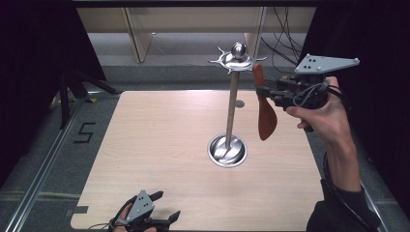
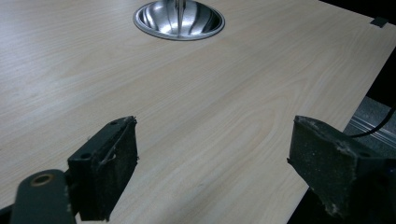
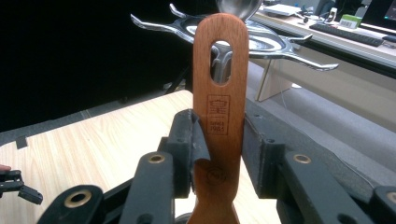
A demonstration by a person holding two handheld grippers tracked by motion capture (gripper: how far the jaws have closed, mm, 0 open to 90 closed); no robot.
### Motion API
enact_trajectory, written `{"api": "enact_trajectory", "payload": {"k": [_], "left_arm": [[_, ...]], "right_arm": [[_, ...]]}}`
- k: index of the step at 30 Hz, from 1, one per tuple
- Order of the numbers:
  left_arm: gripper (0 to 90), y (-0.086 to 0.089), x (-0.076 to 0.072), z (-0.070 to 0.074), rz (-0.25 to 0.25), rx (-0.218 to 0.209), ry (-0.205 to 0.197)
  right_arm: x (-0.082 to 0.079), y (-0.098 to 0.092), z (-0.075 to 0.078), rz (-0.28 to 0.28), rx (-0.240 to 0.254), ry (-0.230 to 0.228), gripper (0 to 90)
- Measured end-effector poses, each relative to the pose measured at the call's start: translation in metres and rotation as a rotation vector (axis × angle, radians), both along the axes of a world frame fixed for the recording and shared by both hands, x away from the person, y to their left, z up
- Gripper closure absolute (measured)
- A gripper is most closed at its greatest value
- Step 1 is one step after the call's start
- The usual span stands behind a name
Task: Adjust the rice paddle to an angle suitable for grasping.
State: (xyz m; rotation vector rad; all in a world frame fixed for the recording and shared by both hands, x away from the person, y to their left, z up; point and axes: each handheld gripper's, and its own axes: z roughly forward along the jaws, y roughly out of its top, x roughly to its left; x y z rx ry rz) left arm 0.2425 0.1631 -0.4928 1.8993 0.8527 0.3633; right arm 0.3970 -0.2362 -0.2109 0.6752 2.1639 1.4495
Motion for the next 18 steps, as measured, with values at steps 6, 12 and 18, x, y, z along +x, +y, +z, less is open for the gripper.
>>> {"api": "enact_trajectory", "payload": {"k": [6,12,18], "left_arm": [[14.8,0.000,0.000,0.000,-0.001,-0.001,0.001],[14.8,0.000,0.000,0.000,-0.004,-0.001,0.001],[14.8,0.000,0.000,0.000,-0.004,-0.002,0.002]], "right_arm": [[0.003,0.003,-0.001,-0.002,0.013,0.007,67.2],[0.007,0.005,-0.003,-0.004,0.019,0.031,67.2],[0.013,0.008,-0.004,0.003,0.016,0.016,67.2]]}}
